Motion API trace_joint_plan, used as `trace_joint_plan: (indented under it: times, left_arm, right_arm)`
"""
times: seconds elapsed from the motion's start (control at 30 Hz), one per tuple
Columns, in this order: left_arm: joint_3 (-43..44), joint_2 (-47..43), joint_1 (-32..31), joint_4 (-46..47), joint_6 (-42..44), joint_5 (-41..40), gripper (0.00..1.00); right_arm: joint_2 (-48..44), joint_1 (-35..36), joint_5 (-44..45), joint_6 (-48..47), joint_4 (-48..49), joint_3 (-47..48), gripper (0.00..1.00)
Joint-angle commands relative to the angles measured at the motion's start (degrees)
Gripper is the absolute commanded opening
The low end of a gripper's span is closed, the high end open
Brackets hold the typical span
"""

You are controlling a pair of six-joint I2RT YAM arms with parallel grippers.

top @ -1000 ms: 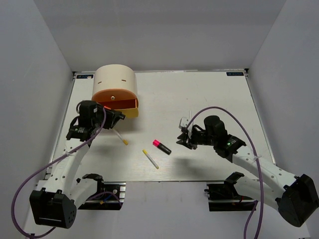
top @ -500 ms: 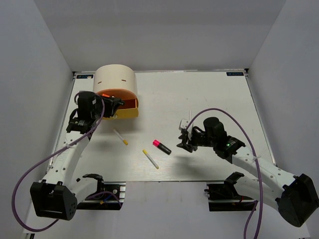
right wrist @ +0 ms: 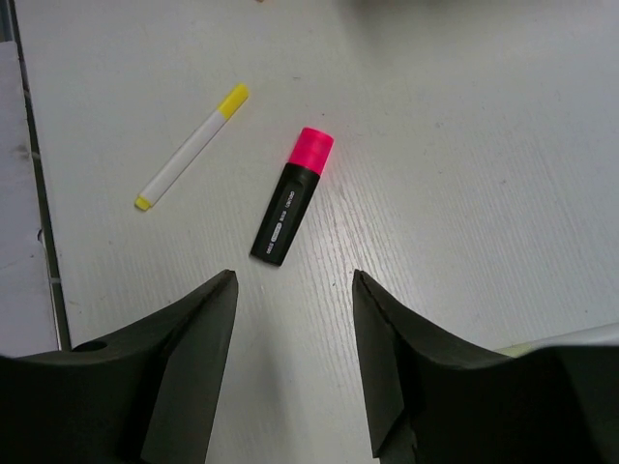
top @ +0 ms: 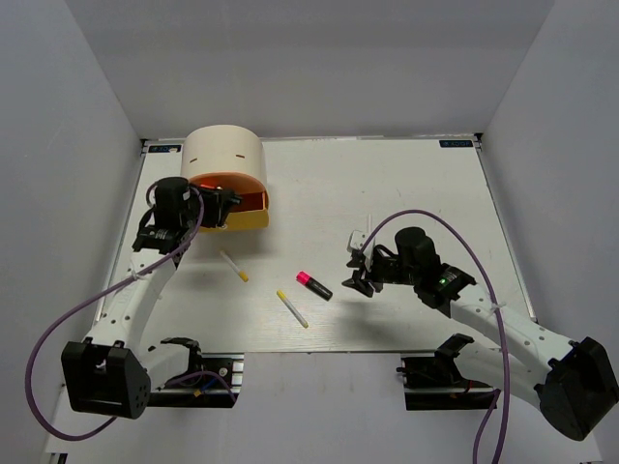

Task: Sort the stationery into containers
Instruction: Place the pen in the storage box, then pick up the pen from the center of the board.

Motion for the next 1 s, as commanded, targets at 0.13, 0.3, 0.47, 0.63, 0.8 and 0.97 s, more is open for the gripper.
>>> trace_joint_plan:
  times: [0.13,0.3,0.47,0.63,0.8,0.97]
  left_arm:
    - [-0.19,0.24,-0.14,0.36,-0.76,-0.71,0.63]
    - [-0.20,0.24,-0.14,0.89,-0.76,-0.71,0.66]
    - [-0.98,-2.48,-0.14,3.18,3.80,3.68,0.68]
    - [-9.23,-11.43,0.65,7.75,13.64,10.44,0.79]
    - [-19.59,-25.49,0.65,5.91,19.01,11.77,0.97]
    - [-26.73,-41.29,0.65,0.11,19.55,11.08,1.00]
  right_arm:
    - [0.89,-0.05,-0.99,-0.88,2.08,0.18,0.59]
    - [3.08,0.13,-0.73,0.26,2.17,0.88,0.59]
    - [7.74,0.22,-0.55,3.77,2.26,4.30,0.59]
    - [19.06,0.92,0.23,7.91,0.42,11.33,0.55]
    - [30.50,3.37,3.84,8.87,-6.43,22.99,0.59]
    - [37.88,6.62,6.29,9.58,-9.25,28.39,0.64]
